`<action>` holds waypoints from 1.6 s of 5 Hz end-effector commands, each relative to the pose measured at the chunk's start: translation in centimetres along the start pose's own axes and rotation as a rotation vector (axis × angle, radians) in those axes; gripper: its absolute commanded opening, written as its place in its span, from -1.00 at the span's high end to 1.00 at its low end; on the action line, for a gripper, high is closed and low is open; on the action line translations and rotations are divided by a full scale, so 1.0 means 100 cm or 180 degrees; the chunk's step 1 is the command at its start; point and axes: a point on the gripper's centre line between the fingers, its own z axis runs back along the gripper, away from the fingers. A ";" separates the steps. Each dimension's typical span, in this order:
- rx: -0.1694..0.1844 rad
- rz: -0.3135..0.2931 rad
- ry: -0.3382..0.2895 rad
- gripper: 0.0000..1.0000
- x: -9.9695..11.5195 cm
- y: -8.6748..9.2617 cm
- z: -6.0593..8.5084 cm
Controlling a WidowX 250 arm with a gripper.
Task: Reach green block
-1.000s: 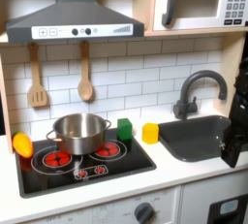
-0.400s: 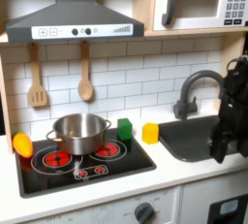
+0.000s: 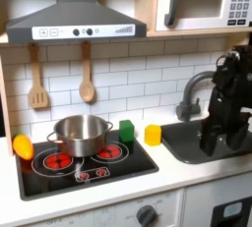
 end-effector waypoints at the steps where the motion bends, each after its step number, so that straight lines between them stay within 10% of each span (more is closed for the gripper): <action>1: 0.0076 0.0067 -0.0039 -1.00 0.031 0.011 -0.008; 8: 0.0199 0.0294 -0.0172 -1.00 0.145 0.035 -0.029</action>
